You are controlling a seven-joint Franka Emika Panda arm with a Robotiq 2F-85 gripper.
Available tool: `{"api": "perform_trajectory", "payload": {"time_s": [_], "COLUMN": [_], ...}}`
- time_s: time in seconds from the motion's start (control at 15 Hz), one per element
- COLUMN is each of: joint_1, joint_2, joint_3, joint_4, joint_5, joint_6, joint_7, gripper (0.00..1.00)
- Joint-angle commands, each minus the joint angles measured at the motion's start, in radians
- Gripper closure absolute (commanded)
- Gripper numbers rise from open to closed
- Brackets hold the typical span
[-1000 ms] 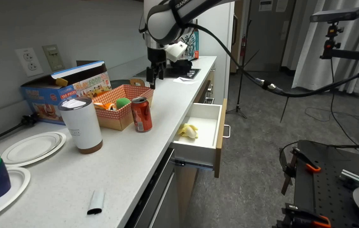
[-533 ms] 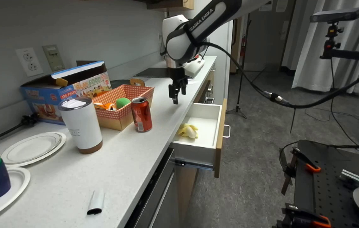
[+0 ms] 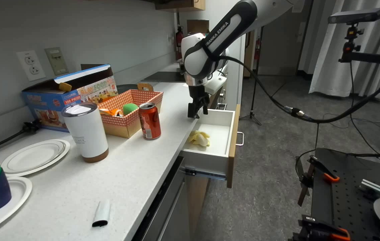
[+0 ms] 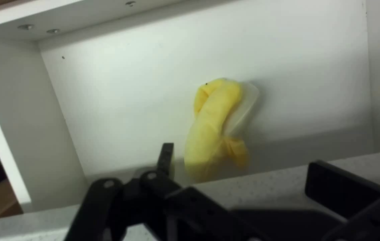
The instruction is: Open the drawer, remove all the objects and put them in the box, and then close the drawer
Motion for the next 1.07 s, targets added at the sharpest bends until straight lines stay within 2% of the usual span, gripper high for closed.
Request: {"api": "perform_trajectory", "payload": {"time_s": [0.0, 0.27, 0.4, 0.67, 1.0], "joint_1": [-0.013, -0.016, -0.013, -0.001, 0.004], "joint_2": [-0.003, -0.004, 0.01, 0.055, 0.124], "joint_3": [0.019, 0.024, 0.02, -0.002, -0.027], "joint_4": [-0.053, -0.116, -0.127, -0.129, -0.122], "joint_5": [0.05, 0.069, 0.061, 0.042, 0.035], "joint_6": [0.02, 0.071, 0.134, 0.253, 0.334], "joint_7": [-0.008, -0.023, -0.016, 0.02, 0.055], "gripper": [0.0, 0.0, 0.0, 0.0, 0.02]}}
